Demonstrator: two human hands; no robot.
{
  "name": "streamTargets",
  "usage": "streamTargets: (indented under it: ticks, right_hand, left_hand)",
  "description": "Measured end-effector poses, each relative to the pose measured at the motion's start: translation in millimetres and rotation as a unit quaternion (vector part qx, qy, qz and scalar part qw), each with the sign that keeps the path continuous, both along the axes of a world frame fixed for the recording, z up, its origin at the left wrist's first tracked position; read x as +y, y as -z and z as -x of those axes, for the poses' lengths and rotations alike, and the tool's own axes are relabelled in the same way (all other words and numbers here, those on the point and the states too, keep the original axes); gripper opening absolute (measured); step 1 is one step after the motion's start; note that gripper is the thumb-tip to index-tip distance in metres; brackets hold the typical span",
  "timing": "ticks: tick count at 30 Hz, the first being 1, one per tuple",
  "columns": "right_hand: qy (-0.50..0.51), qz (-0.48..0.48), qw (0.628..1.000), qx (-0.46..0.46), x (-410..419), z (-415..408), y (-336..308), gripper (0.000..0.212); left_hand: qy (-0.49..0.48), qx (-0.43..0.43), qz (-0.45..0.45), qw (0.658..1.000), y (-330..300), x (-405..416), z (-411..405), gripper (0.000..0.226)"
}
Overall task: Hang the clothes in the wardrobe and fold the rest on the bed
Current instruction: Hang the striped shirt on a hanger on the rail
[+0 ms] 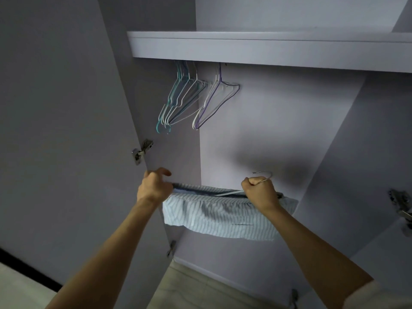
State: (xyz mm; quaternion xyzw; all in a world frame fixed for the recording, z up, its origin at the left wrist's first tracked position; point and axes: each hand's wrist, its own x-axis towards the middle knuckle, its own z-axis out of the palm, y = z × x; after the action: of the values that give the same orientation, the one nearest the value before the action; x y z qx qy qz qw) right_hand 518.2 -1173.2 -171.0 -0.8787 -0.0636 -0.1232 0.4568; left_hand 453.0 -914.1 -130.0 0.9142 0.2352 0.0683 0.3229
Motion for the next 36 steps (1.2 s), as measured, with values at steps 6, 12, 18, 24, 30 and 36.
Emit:
streamTargets:
  ticks: [6, 12, 18, 24, 30, 36]
  right_hand:
    - [-0.019, 0.169, 0.985, -0.023, 8, 4, 1, 0.042]
    - [-0.004, 0.1, 0.995, 0.025, 7, 0, -1, 0.05]
    - [0.0, 0.089, 0.995, 0.053, 8, -2, -14, 0.051]
    - [-0.04, 0.047, 0.997, 0.049, 4, 1, -33, 0.055]
    - [-0.107, -0.055, 0.992, -0.025, -36, 6, -30, 0.019]
    - [-0.053, 0.256, 0.959, 0.105, -97, 0, 8, 0.044]
  left_hand:
    - [0.057, 0.028, -0.063, 0.996, -4, -18, -4, 0.042]
    - [0.189, 0.034, 0.183, 0.964, -5, -27, 0, 0.052]
    - [0.209, -0.05, 0.206, 0.955, 11, -41, 4, 0.067]
    - [0.261, 0.004, -0.179, 0.949, 47, -62, -4, 0.048]
    - [0.177, -0.122, -0.147, 0.965, 47, -54, -15, 0.025]
    - [0.142, -0.151, -0.091, 0.974, 53, -31, -25, 0.024]
